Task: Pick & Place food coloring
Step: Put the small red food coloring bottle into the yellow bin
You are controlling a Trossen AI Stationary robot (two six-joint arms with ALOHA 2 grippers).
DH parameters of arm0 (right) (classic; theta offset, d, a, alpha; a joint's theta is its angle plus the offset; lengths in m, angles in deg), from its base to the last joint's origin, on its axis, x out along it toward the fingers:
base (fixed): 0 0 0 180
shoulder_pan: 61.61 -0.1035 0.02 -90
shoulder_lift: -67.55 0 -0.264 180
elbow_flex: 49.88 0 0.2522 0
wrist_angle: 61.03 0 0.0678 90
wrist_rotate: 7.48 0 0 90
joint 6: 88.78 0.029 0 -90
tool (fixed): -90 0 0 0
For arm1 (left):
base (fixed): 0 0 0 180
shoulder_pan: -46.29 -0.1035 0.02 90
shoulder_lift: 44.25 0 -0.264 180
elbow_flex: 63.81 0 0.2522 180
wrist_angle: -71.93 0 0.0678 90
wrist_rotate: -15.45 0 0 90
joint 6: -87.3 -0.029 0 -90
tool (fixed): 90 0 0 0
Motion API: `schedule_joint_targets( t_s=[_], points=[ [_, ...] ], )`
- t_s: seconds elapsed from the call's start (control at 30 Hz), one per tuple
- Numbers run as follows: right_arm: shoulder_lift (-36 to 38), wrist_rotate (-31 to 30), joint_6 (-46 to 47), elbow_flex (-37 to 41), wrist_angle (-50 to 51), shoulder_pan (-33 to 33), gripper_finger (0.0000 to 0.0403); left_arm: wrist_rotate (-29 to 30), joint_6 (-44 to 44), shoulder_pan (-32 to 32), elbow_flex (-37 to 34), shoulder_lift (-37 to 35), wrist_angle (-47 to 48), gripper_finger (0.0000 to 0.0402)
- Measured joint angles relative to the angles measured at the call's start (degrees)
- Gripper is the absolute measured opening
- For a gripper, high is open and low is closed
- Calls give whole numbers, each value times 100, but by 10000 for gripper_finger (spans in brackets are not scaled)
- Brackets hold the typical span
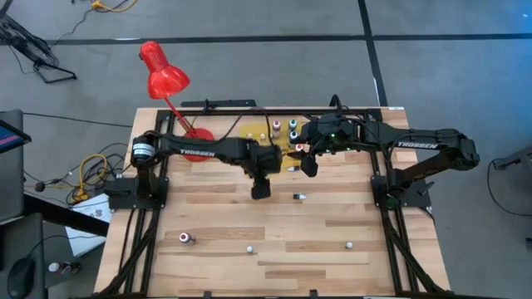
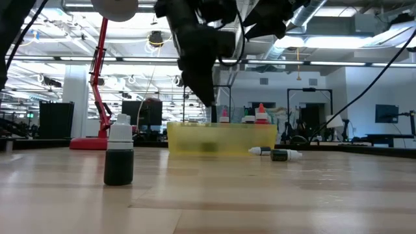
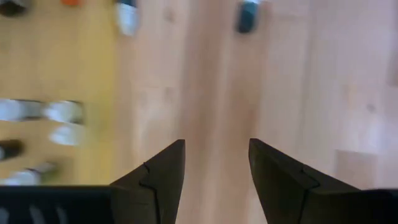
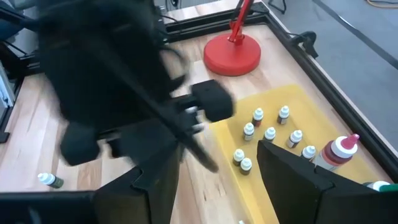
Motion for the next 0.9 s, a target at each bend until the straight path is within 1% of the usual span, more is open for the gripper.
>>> schedule_joint_targets(
  t_s=[0.23,0.47,0.6,0.8,0.9],
  points=[
    [0,2,2,0,-2,0,205,52,606,934,0,-26,70,169],
    [0,0,2,0,-2,-2,205,740,1534,2027,2,-61,229,169],
    [0,0,2,0,-2,-2,205,840,1967,2605,2,-61,271,169],
    [0,0,2,0,-2,-1,205,961,2201,3383,2,-60,76,181],
    [0,0,0,0,-2,0,205,1246,2202,3640,2,20,-271,191]
  ],
)
